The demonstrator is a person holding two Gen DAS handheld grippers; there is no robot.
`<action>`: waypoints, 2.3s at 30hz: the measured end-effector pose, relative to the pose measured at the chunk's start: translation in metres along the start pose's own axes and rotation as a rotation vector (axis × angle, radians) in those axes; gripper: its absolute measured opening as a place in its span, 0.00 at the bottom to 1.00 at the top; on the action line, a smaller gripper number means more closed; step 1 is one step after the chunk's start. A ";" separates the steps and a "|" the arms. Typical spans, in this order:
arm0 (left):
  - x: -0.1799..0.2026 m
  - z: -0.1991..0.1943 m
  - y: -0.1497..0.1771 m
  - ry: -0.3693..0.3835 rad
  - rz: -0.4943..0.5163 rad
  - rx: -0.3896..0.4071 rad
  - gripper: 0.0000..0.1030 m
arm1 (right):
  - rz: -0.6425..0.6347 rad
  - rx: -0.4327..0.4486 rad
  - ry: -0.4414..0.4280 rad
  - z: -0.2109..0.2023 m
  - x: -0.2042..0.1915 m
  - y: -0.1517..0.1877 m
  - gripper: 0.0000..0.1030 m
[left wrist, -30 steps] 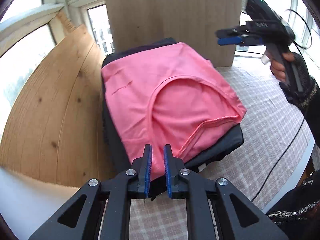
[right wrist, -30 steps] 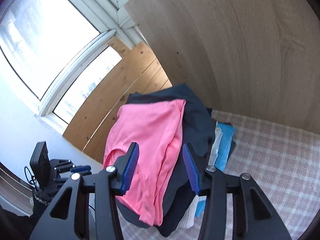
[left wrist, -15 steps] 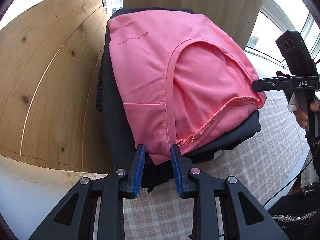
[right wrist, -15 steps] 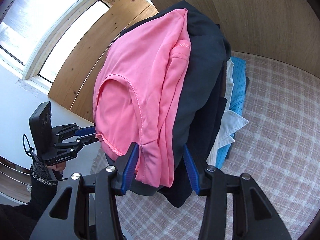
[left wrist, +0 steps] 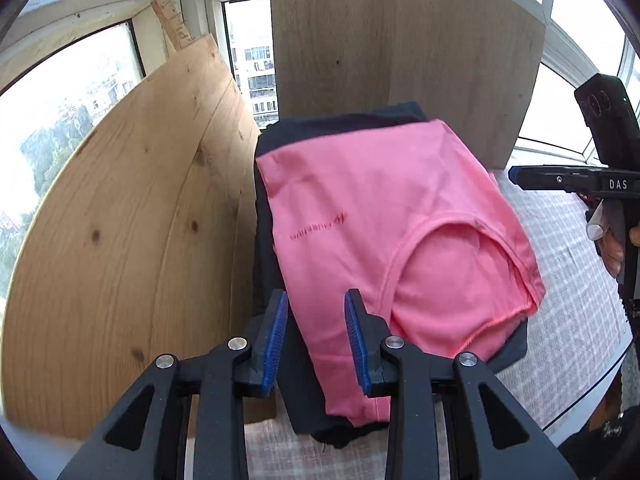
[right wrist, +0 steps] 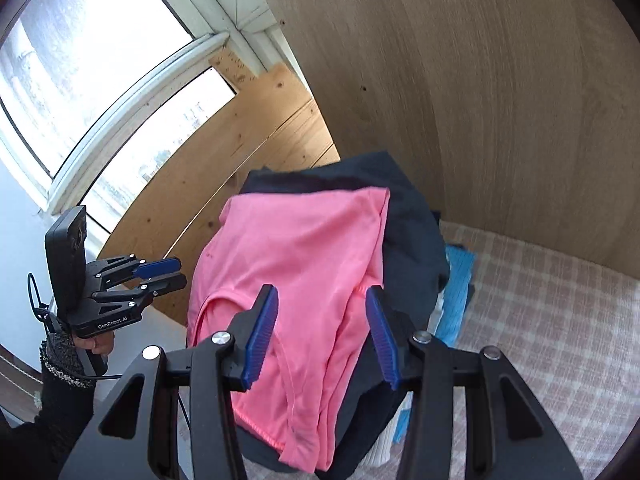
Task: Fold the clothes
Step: 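Adjust the T-shirt on the stack with the left tool while the right tool holds its edge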
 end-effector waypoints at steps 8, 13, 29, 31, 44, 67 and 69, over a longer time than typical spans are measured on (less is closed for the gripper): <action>-0.028 0.048 -0.059 -0.013 -0.069 -0.033 0.37 | 0.101 -0.060 -0.104 0.046 0.017 -0.047 0.44; -0.021 0.049 -0.064 -0.017 -0.028 -0.030 0.37 | 0.128 -0.078 -0.138 0.058 0.019 -0.050 0.44; 0.002 0.054 -0.056 -0.053 0.169 -0.051 0.03 | 0.045 -0.119 -0.154 0.074 0.009 -0.042 0.20; 0.003 0.049 -0.055 -0.061 0.170 -0.034 0.03 | 0.032 -0.100 -0.161 0.068 0.006 -0.041 0.20; 0.010 0.051 -0.078 -0.076 0.217 -0.018 0.02 | 0.143 0.011 -0.196 0.036 0.032 -0.043 0.12; 0.004 0.005 -0.052 -0.179 0.175 0.073 0.19 | -0.084 0.094 -0.081 0.022 -0.016 -0.037 0.36; 0.013 -0.011 -0.033 -0.098 0.165 0.105 0.19 | -0.131 0.040 -0.056 0.040 -0.029 -0.036 0.37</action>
Point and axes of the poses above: each gripper's, at about its wrist camera, not at the fingertips, and z roughly the way its jaws point, x to its right, y to its underside, the point moved 1 cm from there along z, roughly the way its jaws point, and after that the axes turned 3 degrees about -x, right-handed, at the moved point
